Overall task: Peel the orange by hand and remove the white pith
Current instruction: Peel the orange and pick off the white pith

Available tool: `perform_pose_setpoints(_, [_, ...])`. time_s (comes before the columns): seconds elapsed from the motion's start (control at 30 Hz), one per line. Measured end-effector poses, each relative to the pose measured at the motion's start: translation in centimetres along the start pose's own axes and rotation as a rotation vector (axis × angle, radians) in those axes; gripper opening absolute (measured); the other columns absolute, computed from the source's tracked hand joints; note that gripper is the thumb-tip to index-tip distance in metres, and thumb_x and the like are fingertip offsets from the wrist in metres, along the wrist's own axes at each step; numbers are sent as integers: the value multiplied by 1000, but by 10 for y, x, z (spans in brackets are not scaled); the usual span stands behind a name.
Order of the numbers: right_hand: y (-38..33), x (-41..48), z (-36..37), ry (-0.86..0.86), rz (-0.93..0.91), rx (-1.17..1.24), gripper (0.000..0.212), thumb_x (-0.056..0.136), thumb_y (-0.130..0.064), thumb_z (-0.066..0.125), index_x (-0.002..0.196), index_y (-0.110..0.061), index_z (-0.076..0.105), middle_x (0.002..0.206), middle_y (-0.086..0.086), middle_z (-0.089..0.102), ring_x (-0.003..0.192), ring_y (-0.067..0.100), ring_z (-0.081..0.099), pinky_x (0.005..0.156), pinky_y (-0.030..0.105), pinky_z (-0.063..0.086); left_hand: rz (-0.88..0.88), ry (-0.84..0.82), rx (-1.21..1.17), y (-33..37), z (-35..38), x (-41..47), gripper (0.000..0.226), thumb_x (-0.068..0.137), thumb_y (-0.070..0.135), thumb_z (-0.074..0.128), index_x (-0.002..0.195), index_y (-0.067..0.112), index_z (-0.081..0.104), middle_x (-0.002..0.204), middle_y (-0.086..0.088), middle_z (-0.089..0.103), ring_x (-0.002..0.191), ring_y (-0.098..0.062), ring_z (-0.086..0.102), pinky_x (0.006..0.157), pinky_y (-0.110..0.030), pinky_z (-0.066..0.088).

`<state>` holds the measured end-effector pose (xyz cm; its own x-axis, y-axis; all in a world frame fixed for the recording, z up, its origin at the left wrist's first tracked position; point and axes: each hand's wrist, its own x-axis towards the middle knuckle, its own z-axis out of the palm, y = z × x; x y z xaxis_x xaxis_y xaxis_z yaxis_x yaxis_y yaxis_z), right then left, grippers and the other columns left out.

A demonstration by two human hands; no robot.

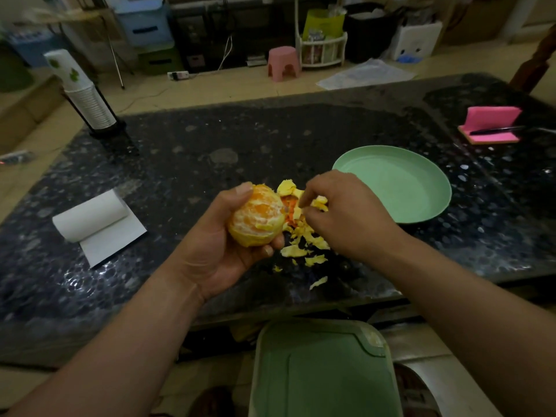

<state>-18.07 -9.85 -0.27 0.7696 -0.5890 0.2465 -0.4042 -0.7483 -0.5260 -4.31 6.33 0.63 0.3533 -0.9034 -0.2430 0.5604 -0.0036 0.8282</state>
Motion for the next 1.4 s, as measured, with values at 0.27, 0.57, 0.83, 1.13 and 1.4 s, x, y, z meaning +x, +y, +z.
perform_pose_setpoints(0.27, [-20, -15, -19, 47, -268, 180, 4, 96, -28, 74, 100, -30, 75, 94, -14, 66, 86, 5, 63, 72, 26, 52, -3, 85, 81, 4, 6, -1, 50, 84, 45, 67, 119, 10, 68, 96, -15, 72, 68, -29, 66, 51, -28, 55])
perform_pose_setpoints(0.57, [-20, -15, -19, 79, -419, -66, 15, 96, -33, 65, 101, -26, 77, 96, -8, 67, 83, 13, 63, 63, 34, 51, -31, 139, 220, 7, 10, -5, 48, 81, 47, 71, 110, 10, 69, 87, -13, 72, 64, -24, 67, 49, -26, 55])
perform_pose_setpoints(0.83, [-25, -14, -13, 107, -472, -162, 19, 93, -30, 59, 89, -17, 73, 88, -2, 64, 76, 20, 58, 54, 39, 49, -25, 146, 301, 6, 11, -4, 44, 77, 44, 68, 107, 11, 69, 83, -11, 72, 61, -23, 66, 47, -27, 52])
perform_pose_setpoints(1.13, [-24, -16, -12, 141, -440, -31, 6, 89, -25, 66, 86, -20, 68, 84, -8, 58, 71, 10, 48, 53, 34, 41, -39, 110, 276, 7, 10, -6, 42, 85, 41, 74, 111, 9, 69, 84, -12, 72, 61, -23, 66, 48, -26, 52])
perform_pose_setpoints(1.4, [-22, -16, -10, 106, -333, 262, 11, 88, -17, 72, 81, -23, 66, 82, -9, 61, 73, 13, 59, 61, 30, 48, -37, 84, 181, 8, 9, -8, 38, 82, 41, 65, 104, 12, 73, 86, -14, 72, 60, -26, 65, 44, -26, 51])
